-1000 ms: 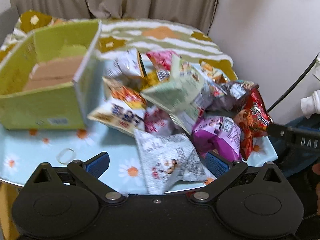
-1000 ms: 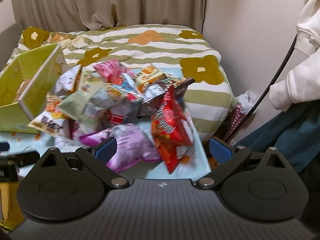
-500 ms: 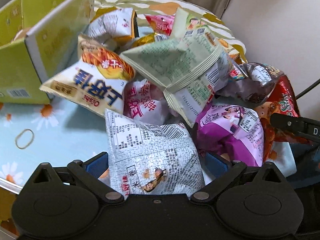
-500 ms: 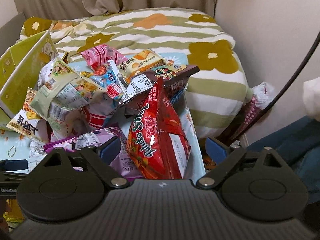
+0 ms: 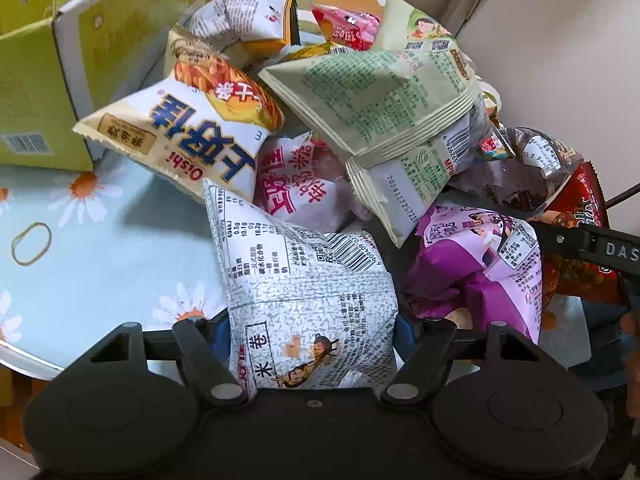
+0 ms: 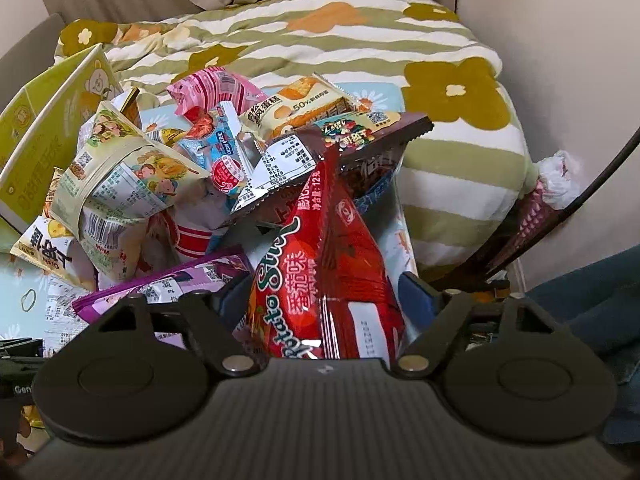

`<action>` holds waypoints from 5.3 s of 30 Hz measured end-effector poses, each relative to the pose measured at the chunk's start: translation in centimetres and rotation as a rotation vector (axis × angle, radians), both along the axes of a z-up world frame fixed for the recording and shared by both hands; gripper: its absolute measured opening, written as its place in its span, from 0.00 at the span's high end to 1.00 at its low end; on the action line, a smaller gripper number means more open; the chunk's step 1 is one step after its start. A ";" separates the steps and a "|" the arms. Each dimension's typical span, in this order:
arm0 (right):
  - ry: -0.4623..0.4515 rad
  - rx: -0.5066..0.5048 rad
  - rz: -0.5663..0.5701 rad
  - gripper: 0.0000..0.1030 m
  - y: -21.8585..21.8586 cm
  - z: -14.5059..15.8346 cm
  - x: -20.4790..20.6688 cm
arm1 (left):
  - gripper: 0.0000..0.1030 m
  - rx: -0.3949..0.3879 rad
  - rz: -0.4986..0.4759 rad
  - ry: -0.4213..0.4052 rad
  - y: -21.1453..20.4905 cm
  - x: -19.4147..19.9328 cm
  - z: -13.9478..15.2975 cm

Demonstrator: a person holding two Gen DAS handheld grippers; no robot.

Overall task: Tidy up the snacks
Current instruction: 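Grasp the silver rice-cracker bag with the left gripper while the right gripper grasps the red potato-stick bag, then lift both bags and lower them into the yellow-green box, opening the left gripper, then open the right gripper to drop the red bag into the box, then grasp the pale green bag with the left gripper while the right gripper grasps the purple bag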

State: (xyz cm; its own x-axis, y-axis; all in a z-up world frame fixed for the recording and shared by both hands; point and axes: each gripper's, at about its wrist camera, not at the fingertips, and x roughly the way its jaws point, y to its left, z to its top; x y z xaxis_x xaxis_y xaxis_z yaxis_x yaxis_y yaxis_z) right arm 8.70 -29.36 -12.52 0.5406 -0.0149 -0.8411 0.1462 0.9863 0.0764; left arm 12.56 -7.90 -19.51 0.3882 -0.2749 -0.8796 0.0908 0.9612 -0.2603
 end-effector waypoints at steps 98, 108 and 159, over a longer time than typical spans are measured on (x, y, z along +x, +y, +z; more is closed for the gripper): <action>-0.119 0.227 0.086 0.38 32.7 8.8 26.9 | 0.01 0.163 0.163 -0.308 28.8 20.5 14.6; -0.086 0.259 0.099 0.00 34.3 7.5 29.6 | 0.01 0.179 0.205 -0.306 29.8 19.6 14.7; -0.266 -0.003 -0.094 0.00 13.5 17.6 2.7 | 0.01 0.050 -0.272 -0.512 8.4 6.3 19.8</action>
